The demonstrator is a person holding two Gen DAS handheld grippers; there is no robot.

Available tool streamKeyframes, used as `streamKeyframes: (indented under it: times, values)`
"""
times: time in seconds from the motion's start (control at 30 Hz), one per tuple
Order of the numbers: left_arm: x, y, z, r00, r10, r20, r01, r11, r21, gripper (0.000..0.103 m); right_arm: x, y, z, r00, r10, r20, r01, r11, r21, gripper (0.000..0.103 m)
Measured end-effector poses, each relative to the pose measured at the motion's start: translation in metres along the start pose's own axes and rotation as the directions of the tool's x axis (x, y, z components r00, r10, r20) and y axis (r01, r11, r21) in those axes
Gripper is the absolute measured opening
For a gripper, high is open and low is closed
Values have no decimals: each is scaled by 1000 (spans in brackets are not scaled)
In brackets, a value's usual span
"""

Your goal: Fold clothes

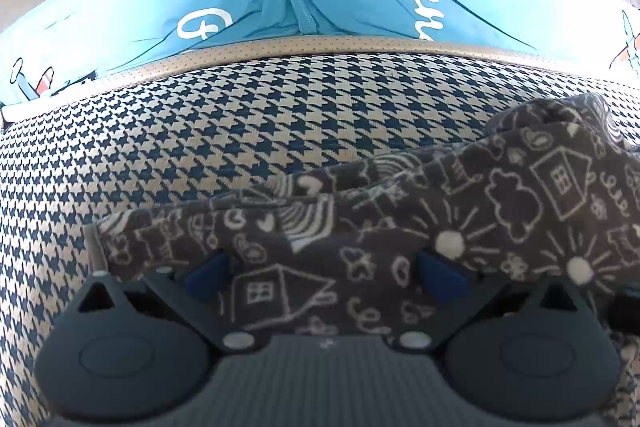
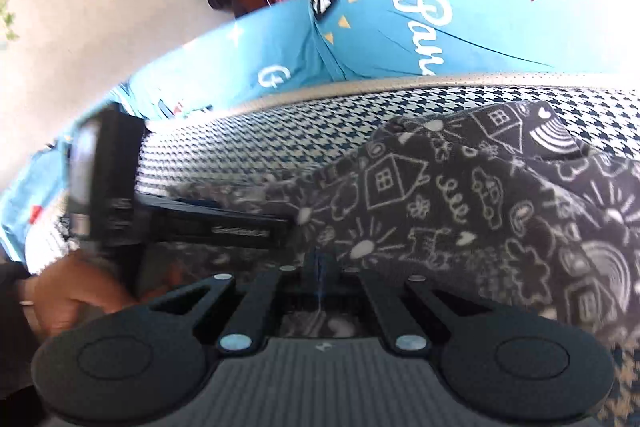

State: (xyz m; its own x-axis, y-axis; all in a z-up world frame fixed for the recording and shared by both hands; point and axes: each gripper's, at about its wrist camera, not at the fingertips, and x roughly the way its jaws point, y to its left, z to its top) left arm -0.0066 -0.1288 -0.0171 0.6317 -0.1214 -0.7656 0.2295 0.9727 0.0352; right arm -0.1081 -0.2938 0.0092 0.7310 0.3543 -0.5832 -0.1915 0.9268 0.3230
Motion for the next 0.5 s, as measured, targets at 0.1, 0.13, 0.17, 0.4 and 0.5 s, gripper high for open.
streamKeyframes:
  times: [0.1, 0.13, 0.17, 0.4, 0.5]
  values:
    - [0, 0, 0, 1000, 1, 1, -1, 1000, 2, 103, -9, 12, -11, 999, 34, -11, -34, 999, -7, 0]
    - [0, 0, 0, 1000, 1, 1, -1, 1000, 2, 103, -9, 15, -14, 999, 37, -15, -37, 999, -9, 0]
    - [1, 0, 0, 1000, 1, 1, -1, 1000, 2, 103, -8, 18, -17, 999, 39, -18, -39, 999, -10, 0]
    - [1, 1, 0, 1000, -3, -1, 3, 1000, 2, 103, 7, 22, -26, 999, -4, -38, 3, 1000, -8, 0]
    - [1, 2, 1, 1000, -3, -2, 3, 1000, 1, 103, 9, 22, -26, 999, -9, -50, 9, 1000, -6, 0]
